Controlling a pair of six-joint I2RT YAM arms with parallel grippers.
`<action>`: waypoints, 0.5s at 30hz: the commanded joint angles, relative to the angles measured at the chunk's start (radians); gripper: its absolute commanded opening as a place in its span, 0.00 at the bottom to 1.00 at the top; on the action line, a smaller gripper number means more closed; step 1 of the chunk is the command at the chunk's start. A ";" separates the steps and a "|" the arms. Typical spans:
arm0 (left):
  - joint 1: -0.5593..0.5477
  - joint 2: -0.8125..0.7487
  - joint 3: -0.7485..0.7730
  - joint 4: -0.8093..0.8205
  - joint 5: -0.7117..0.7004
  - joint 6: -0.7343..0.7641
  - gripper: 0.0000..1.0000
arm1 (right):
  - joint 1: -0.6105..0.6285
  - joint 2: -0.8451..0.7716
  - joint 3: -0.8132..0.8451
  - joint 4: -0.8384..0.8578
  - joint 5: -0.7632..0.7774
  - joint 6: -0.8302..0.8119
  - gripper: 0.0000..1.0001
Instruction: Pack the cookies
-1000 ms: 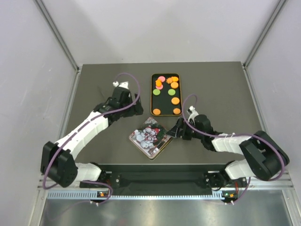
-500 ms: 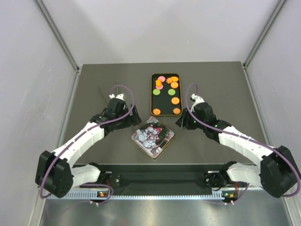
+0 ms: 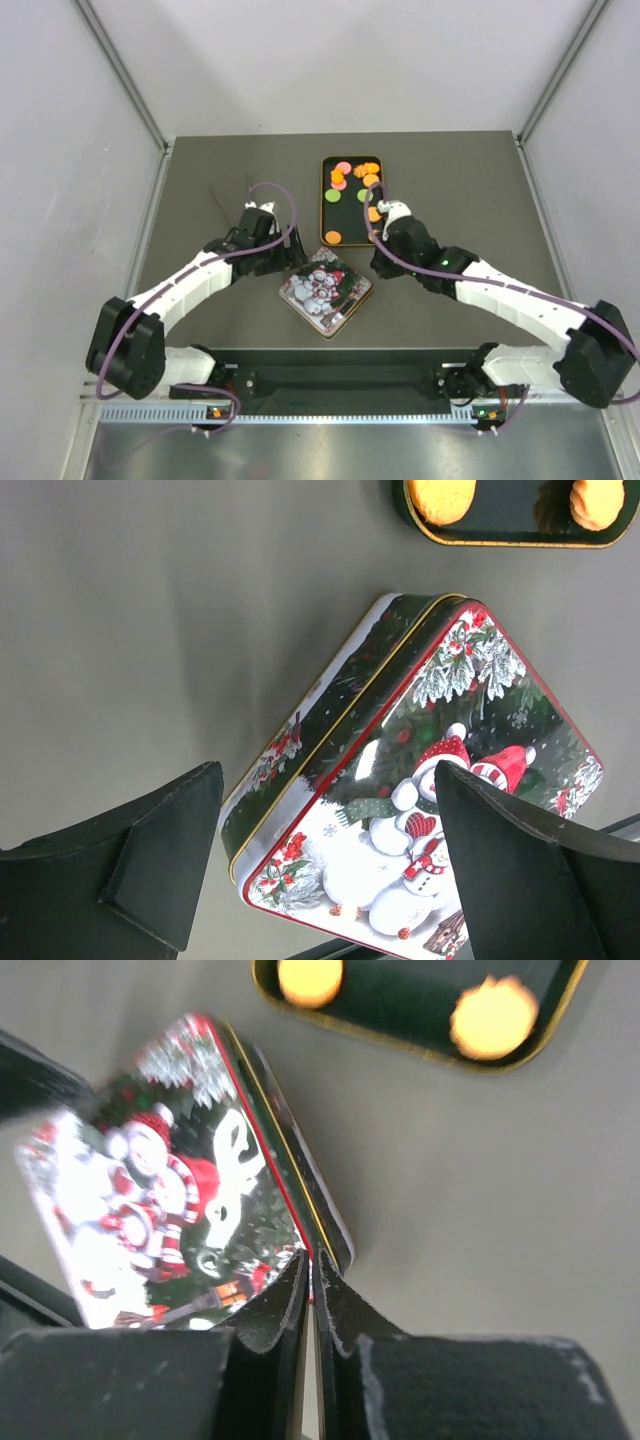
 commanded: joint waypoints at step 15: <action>0.002 0.018 0.039 0.045 0.014 0.039 0.91 | 0.034 0.054 -0.133 0.066 0.044 0.026 0.06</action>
